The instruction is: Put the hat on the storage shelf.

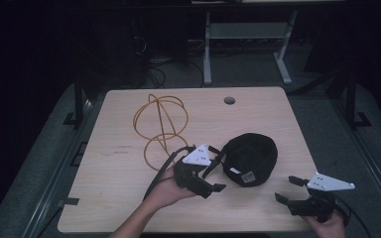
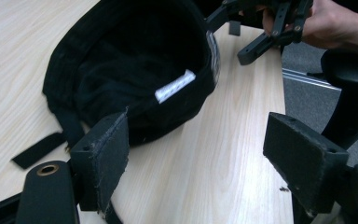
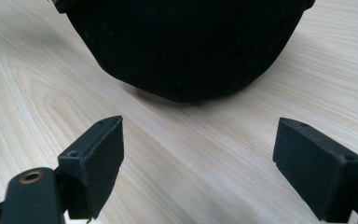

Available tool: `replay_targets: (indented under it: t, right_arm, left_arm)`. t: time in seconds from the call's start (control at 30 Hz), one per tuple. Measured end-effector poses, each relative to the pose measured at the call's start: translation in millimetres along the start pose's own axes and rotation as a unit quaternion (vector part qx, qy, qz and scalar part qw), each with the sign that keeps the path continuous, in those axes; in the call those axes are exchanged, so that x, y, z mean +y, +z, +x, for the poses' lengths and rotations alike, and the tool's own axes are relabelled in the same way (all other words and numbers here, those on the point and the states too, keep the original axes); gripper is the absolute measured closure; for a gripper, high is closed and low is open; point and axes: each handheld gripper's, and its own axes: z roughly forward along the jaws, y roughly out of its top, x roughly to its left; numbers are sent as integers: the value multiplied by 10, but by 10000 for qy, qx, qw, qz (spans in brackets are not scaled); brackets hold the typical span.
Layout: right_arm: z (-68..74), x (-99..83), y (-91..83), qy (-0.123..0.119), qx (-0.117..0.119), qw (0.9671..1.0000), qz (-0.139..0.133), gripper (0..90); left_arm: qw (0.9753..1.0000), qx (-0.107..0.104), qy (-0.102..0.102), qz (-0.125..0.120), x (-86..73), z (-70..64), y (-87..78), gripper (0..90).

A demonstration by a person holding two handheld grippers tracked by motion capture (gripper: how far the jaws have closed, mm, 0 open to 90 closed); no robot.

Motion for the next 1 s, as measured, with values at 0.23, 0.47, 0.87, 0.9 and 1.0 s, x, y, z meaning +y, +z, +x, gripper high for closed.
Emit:
replay_targets:
  t: [0.23, 0.47, 0.87, 0.9, 1.0]
  right_arm:
    - [-3, -3, -3, -2, 6, 10000, 10, 158]
    - [2, -2, -5, -1, 28, 10000, -6, 158]
    - [10, -1, 2, -27, 64, 10000, 6, 158]
    - [13, 0, 1, -25, 62, 10000, 1, 158]
    - [13, 4, 3, -38, 70, 10000, 6, 158]
  left_arm:
    - [9997, -117, 157, 111, 171, -33, 159, 222]
    - [9993, -231, 198, 225, 265, -18, 318, 232]
    - [9979, -321, 259, 501, 372, 17, 544, 261]
    - [9977, -333, 293, 506, 377, 15, 571, 274]
    - [9972, -362, 291, 581, 384, 18, 631, 303]
